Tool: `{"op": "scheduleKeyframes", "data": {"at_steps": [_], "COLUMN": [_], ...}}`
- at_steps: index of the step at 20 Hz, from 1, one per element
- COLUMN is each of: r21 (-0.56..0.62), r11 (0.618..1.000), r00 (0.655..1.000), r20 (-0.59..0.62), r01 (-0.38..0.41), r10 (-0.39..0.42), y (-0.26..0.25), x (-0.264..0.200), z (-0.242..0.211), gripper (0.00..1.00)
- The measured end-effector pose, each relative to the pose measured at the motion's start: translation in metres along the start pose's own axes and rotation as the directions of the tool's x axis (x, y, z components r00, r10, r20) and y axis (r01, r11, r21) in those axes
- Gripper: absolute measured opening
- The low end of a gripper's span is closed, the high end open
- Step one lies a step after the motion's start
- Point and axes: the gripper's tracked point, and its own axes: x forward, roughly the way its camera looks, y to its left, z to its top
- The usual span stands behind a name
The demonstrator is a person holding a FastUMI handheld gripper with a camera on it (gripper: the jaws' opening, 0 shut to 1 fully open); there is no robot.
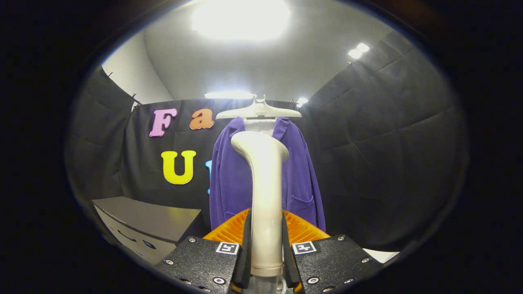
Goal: Iron the clothes twice with a garment steamer, once on the left side and once on the right side.
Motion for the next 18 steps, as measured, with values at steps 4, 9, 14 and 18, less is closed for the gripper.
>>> {"op": "scheduleKeyframes", "data": {"at_steps": [4,9,14,18], "r21": [0.004,-0.028,-0.063,-0.048], "r11": [1.000,1.000,0.998,0.998], "r00": [0.998,0.988,0.977,0.976], "r20": [0.060,0.151,0.211,0.217], "r01": [-0.003,-0.007,0.007,0.041], "r10": [0.002,0.011,0.006,-0.029], "y": [-0.003,-0.006,-0.009,-0.022], "x": [0.028,0.056,0.090,0.119], "z": [0.034,0.079,0.104,0.108], "gripper": [0.33,0.33,0.34,0.34]}}
